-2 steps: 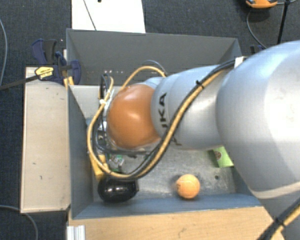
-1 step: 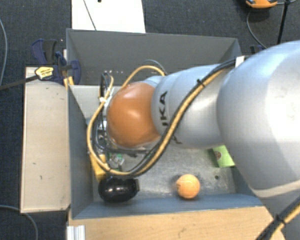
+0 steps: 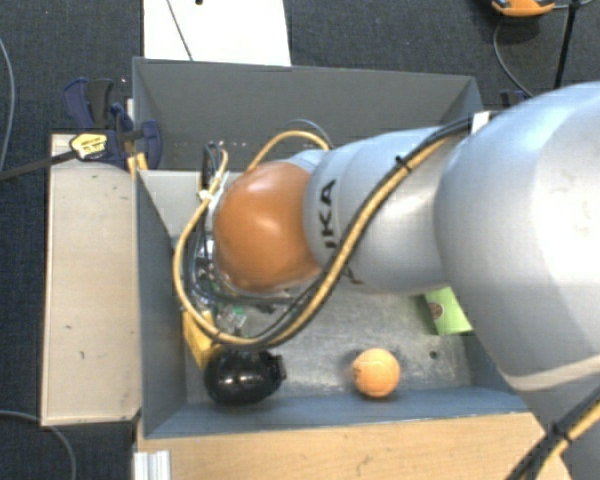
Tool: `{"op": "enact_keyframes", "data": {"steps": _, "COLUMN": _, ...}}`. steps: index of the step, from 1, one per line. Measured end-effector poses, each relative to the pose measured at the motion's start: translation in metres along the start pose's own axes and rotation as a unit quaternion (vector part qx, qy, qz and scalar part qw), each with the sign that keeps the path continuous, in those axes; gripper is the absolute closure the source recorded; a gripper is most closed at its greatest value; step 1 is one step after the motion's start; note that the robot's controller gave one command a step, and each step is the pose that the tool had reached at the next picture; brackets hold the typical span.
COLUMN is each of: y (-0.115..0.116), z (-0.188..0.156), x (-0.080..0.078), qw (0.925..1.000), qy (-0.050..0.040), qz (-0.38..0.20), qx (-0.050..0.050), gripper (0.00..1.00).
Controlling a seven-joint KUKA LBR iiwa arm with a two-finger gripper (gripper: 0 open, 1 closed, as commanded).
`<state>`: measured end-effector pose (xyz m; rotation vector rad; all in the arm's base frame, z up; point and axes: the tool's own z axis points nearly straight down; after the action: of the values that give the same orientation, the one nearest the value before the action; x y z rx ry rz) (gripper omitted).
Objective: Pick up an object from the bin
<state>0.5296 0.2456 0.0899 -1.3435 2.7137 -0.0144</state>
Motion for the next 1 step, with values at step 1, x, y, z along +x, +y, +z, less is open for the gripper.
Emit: {"op": "enact_keyframes", "data": {"steps": 1, "y": 0.0034, "z": -0.0036, "x": 0.0028, "qw": 1.0000, "qy": -0.0036, "qz": -0.003, "qx": 0.005, "gripper": 1.00}}
